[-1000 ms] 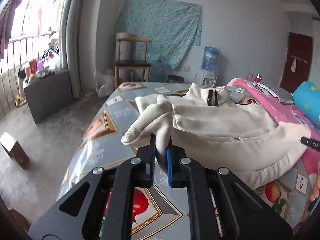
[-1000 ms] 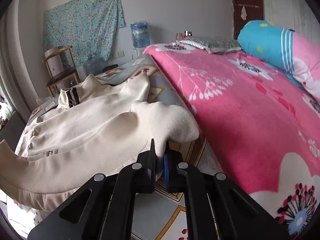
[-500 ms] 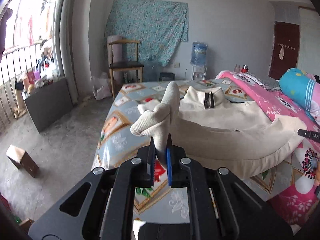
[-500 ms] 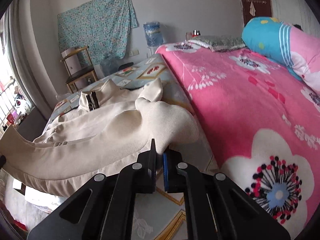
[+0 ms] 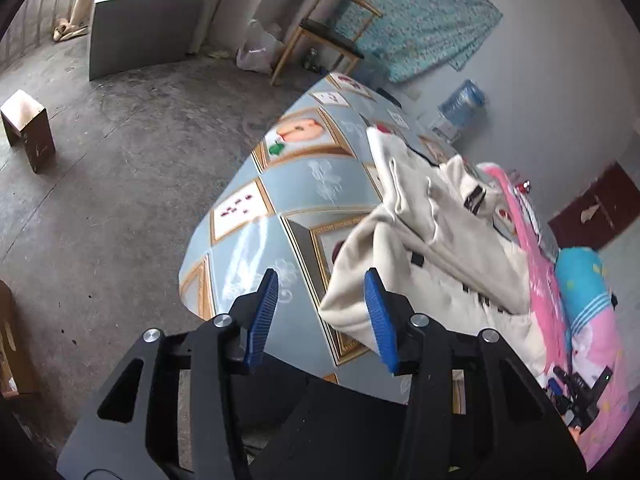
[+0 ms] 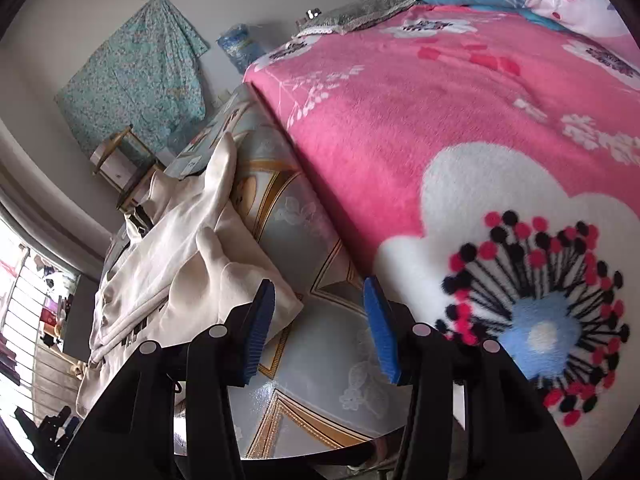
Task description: Fold large clothes
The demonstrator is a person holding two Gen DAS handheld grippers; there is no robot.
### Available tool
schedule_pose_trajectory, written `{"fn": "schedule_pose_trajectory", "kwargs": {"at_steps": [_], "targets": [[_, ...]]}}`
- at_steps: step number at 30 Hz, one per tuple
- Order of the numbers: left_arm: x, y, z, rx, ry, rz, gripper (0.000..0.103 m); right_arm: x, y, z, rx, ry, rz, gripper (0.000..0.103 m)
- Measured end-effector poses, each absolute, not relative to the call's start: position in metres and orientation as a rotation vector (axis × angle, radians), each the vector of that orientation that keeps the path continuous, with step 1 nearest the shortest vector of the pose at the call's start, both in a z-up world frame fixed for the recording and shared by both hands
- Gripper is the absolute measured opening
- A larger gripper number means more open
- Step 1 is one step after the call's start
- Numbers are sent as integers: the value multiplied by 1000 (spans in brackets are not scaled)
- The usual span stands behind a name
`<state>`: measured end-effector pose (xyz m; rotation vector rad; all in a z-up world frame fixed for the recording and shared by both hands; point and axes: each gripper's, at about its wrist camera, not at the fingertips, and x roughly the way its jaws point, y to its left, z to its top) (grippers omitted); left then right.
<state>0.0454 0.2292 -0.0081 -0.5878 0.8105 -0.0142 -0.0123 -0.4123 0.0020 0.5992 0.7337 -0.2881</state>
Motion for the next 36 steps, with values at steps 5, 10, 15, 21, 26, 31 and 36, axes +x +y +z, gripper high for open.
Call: {"fn": "schedule_pose_trajectory", "kwargs": {"at_steps": [5, 10, 15, 21, 26, 31, 36], "targets": [[56, 218, 20, -479, 768, -3, 43, 9, -366, 22, 459, 737, -182, 60], [77, 158, 30, -304, 797, -166, 50, 43, -290, 28, 298, 793, 43, 71], [99, 82, 8, -121, 904, -324, 51, 80, -223, 5, 171, 924, 208, 71], [112, 44, -32, 51, 981, -275, 52, 99, -182, -22, 54, 1020, 216, 71], [103, 36, -38, 162, 926, -262, 51, 91, -178, -25, -34, 1013, 171, 45], [93, 21, -35, 274, 877, -333, 19, 93, -190, -24, -46, 1020, 124, 14], [88, 6, -37, 385, 826, -329, 2, 97, -190, -23, -51, 1014, 124, 4]]}}
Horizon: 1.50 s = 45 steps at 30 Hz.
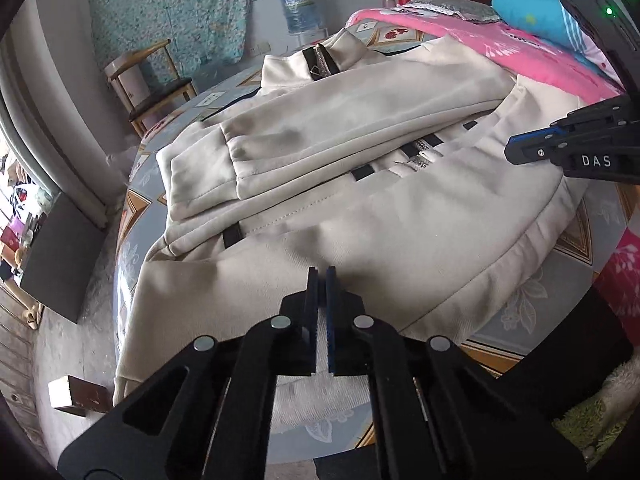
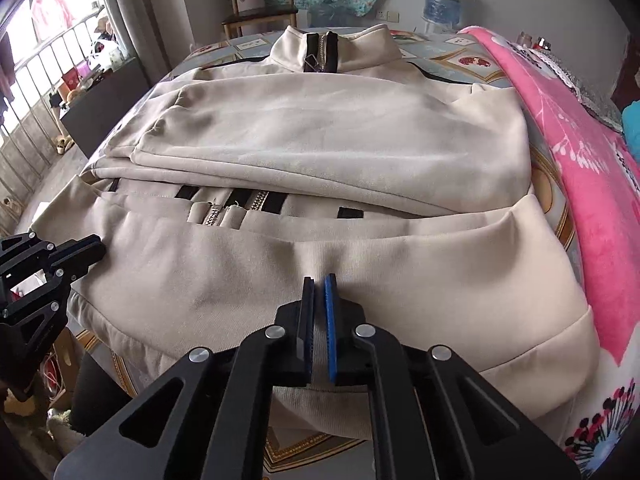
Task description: Fold large clothes
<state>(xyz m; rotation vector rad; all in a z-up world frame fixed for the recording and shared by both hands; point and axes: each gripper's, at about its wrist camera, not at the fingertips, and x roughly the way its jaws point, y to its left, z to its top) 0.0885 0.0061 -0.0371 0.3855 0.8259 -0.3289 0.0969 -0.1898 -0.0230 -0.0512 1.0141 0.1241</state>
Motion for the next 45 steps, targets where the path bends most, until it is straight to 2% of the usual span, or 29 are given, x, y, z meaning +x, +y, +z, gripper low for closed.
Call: {"fn": "schedule_pose_trajectory", "kwargs": {"at_steps": [12, 15, 19, 23, 28, 29, 31, 32, 33, 41, 44, 45], "targets": [[103, 16, 13, 342, 666, -339, 2, 104, -198, 21, -3, 877, 98, 4], [114, 13, 6, 345, 668, -341, 2, 115, -200, 11, 2, 889, 86, 4], [129, 8, -29, 371, 765, -345, 2, 132, -199, -26, -38, 955, 35, 2], [126, 8, -39, 380, 773, -344, 2, 130, -207, -25, -9, 938, 30, 2], [128, 9, -41, 363, 777, -348, 2, 115, -264, -8, 200, 925, 5, 2], [129, 9, -40, 365, 777, -347, 2, 110, -278, -3, 225, 918, -22, 5], [129, 9, -41, 371, 773, -350, 2, 102, -301, 3, 249, 913, -78, 22], [130, 9, -41, 373, 772, -351, 2, 100, -311, 5, 249, 906, -104, 35], [130, 9, -41, 372, 772, -352, 2, 99, -318, 7, 239, 901, -124, 37], [132, 6, -41, 374, 782, -347, 2, 125, -331, -15, 156, 964, -139, 37], [133, 6, -40, 381, 783, -342, 2, 120, -322, -5, 93, 901, -136, 8], [133, 5, -40, 382, 783, -341, 2, 118, -320, -1, 81, 874, -158, 7]]}}
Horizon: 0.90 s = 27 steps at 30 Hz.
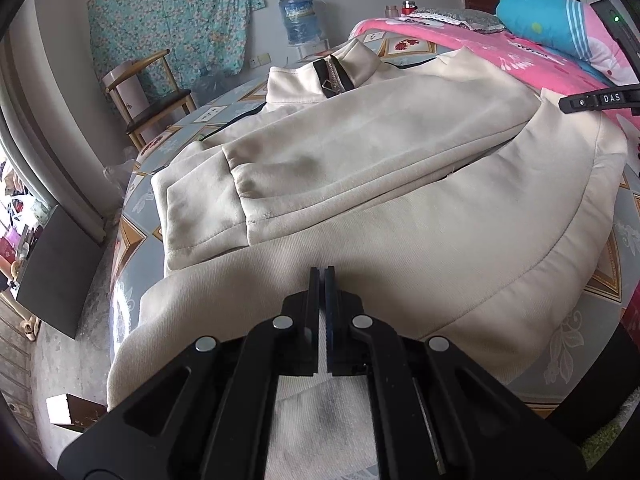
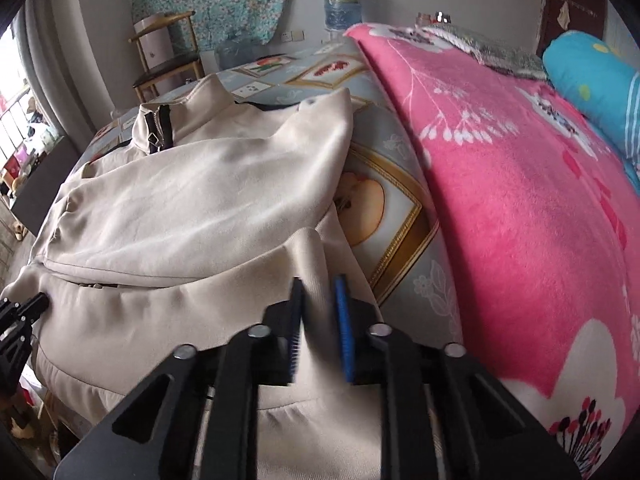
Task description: Fold large clothes
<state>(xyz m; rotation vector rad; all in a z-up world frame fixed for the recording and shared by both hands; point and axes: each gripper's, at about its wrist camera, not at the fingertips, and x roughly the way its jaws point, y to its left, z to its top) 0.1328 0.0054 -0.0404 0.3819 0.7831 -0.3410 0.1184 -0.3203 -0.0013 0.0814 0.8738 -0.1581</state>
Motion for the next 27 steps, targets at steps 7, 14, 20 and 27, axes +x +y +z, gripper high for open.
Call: {"fn": "schedule_pose_trajectory", "kwargs": {"at_steps": [7, 14, 20, 27], "targets": [[134, 7, -39, 361, 785, -351, 2, 128, -329, -25, 66, 901, -224, 7], [135, 11, -39, 335, 795, -370, 2, 89, -331, 35, 136, 731, -260, 32], [137, 15, -39, 309, 801, -377, 2, 92, -233, 33, 58, 792, 116, 32], [138, 17, -39, 282, 807, -380, 2, 115, -125, -18, -88, 938, 379, 32]]}}
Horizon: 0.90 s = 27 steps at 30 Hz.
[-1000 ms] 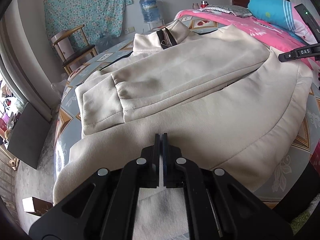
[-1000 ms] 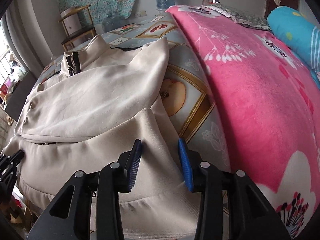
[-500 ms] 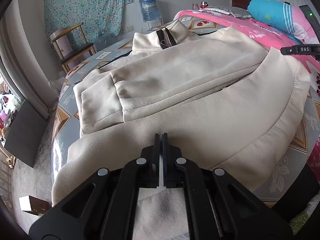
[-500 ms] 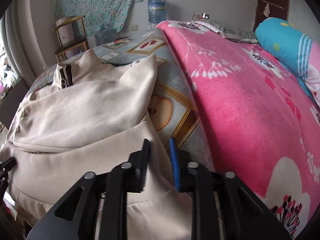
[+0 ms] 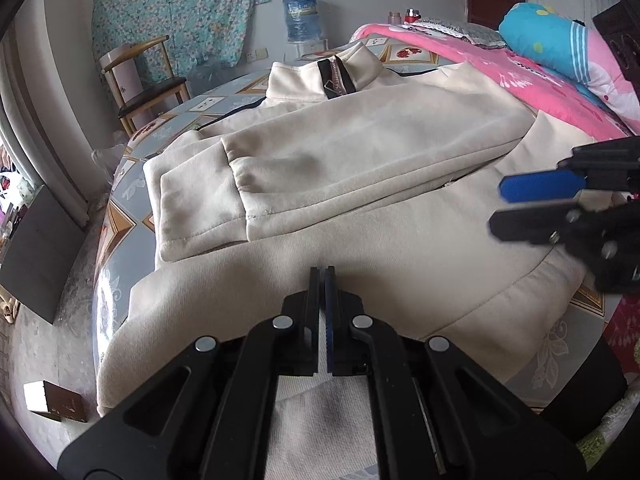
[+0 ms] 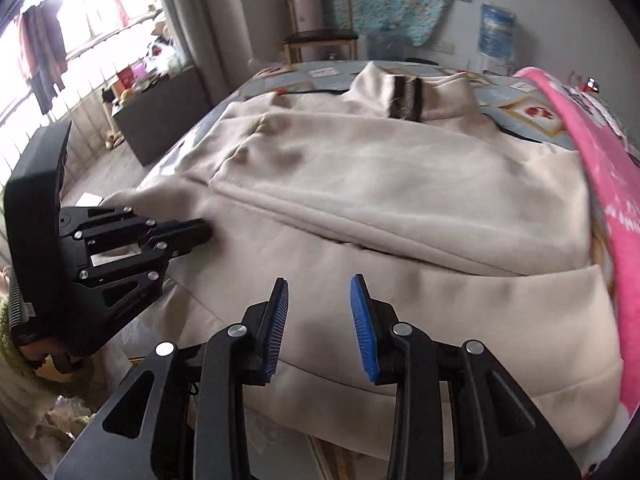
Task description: Fold large clothes
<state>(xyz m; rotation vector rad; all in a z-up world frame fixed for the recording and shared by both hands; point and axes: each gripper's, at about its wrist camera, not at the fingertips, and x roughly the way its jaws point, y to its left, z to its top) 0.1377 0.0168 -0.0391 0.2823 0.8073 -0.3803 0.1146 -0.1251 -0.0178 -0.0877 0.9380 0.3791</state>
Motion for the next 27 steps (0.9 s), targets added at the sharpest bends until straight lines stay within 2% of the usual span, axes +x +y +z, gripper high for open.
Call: {"fn": "schedule_pose_trajectory", "kwargs": {"at_steps": [4, 6, 7, 12, 19, 25, 27], "targets": [[138, 18, -39, 269, 806, -380, 2, 127, -110, -31, -146, 923, 371, 30], [139, 20, -39, 257, 807, -384, 2, 133, -114, -27, -116, 934, 350, 20], [139, 20, -39, 250, 808, -388, 2, 134, -118, -23, -90, 938, 347, 19], [141, 29, -39, 189, 812, -418, 2, 124, -115, -11, -39, 908, 474, 17], [145, 45, -38, 89, 841, -446, 6, 137, -109, -33, -21, 949, 466, 15], [145, 100, -36, -7, 857, -298, 6, 137, -112, -35, -1, 950, 475, 15], [148, 122, -39, -58, 876, -275, 2, 138, -112, -35, 3, 952, 478, 15]]}}
